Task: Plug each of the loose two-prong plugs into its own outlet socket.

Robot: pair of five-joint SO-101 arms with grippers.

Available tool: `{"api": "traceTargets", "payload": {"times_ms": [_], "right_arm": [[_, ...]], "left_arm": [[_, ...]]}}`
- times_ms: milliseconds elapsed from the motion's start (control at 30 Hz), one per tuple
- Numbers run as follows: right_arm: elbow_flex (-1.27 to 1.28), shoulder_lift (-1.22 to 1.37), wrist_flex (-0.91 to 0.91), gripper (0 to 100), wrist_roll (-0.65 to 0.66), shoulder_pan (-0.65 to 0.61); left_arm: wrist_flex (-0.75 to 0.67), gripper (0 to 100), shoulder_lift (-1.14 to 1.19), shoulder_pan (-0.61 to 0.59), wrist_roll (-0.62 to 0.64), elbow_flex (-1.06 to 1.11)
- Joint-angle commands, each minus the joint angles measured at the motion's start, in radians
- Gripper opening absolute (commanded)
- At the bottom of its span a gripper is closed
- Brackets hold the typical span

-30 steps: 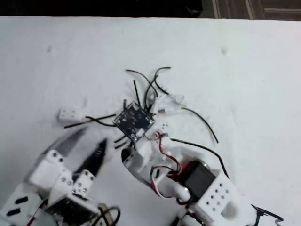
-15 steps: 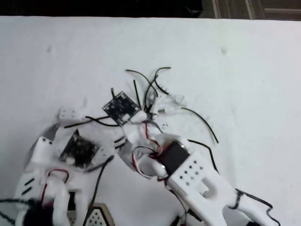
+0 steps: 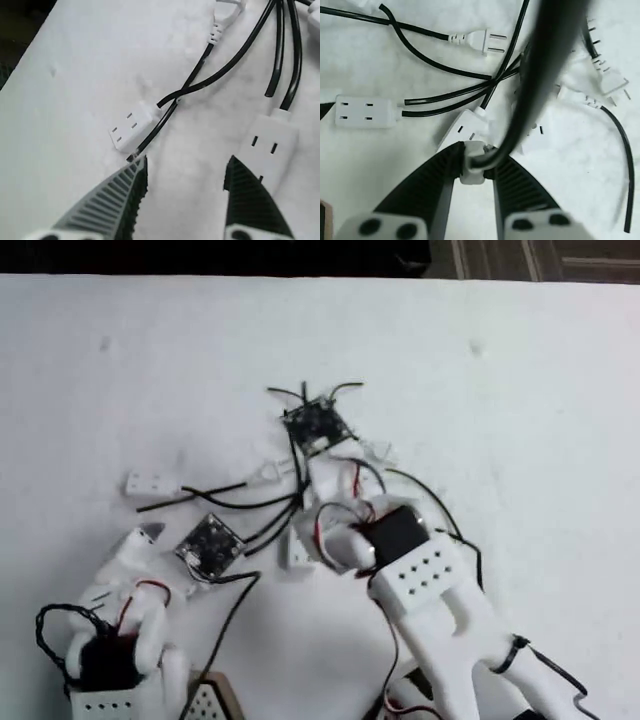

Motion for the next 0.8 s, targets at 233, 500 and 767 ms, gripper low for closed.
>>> {"api": "traceTargets", "payload": {"times_ms": [233, 500, 767], "right_arm": [[0.018, -0.004, -0.013, 1.7, -0.002, 0.036], [0.028, -0.004, -0.010, 1.7, 0.003, 0.036], [0.041, -0.004, -0.012, 1.7, 0.005, 0.036]], "left_arm": [[0.052, 27, 0.588, 0.137, -0.018, -0.301], [-0.152, 30, 0.967, 0.165, -0.048, -0.339], [-0.351, 30, 1.211, 0.163, -0.046, -0.344]]}}
